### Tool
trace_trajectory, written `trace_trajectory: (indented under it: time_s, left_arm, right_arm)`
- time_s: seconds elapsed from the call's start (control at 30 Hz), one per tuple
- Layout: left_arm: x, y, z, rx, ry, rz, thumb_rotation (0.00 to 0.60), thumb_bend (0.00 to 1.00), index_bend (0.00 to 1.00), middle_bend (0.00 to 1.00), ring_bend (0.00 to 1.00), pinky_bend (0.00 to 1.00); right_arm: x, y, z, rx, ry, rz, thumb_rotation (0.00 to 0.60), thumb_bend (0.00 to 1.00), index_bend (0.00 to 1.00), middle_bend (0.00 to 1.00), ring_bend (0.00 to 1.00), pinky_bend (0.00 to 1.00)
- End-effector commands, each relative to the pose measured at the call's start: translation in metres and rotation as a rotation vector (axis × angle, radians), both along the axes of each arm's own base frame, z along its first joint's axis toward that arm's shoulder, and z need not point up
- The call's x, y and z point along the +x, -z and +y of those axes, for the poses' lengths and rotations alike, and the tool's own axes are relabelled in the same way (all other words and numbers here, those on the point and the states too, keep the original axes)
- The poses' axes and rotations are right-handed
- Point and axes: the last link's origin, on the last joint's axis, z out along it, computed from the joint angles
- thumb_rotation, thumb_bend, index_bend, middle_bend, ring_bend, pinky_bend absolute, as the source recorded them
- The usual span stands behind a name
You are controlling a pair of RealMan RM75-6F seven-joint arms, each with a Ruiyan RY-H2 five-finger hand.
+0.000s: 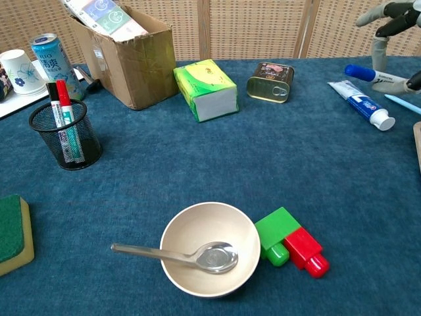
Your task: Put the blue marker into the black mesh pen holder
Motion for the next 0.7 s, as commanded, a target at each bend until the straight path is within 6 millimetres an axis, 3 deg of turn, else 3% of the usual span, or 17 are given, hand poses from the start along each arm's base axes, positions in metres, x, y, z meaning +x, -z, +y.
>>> trace_trajectory:
  time_s: [0.03,0.33,0.7]
  left_arm:
    - [-0.001,0.024,0.024,-0.058,-0.030,-0.061,0.600,0.10,0.00,0.00,0.00,0.00]
    - [0.021,0.073,0.058,-0.215,-0.053,-0.140,0.600,0.10,0.00,0.00,0.00,0.00]
    - [0.045,0.117,0.079,-0.255,-0.039,-0.180,0.600,0.10,0.00,0.00,0.00,0.00]
  right_arm:
    - [-0.001,-0.001,-0.001,-0.001,0.005,-0.003,0.600,0.46,0.60,0.15,0.02,0.14]
    - [-0.005,-0.004,-0.002,-0.010,0.021,0.007,0.600,0.47,0.61,0.15,0.01,0.14]
    - [-0.007,-0.011,-0.003,-0.022,0.028,0.007,0.600,0.47,0.61,0.15,0.01,0.14]
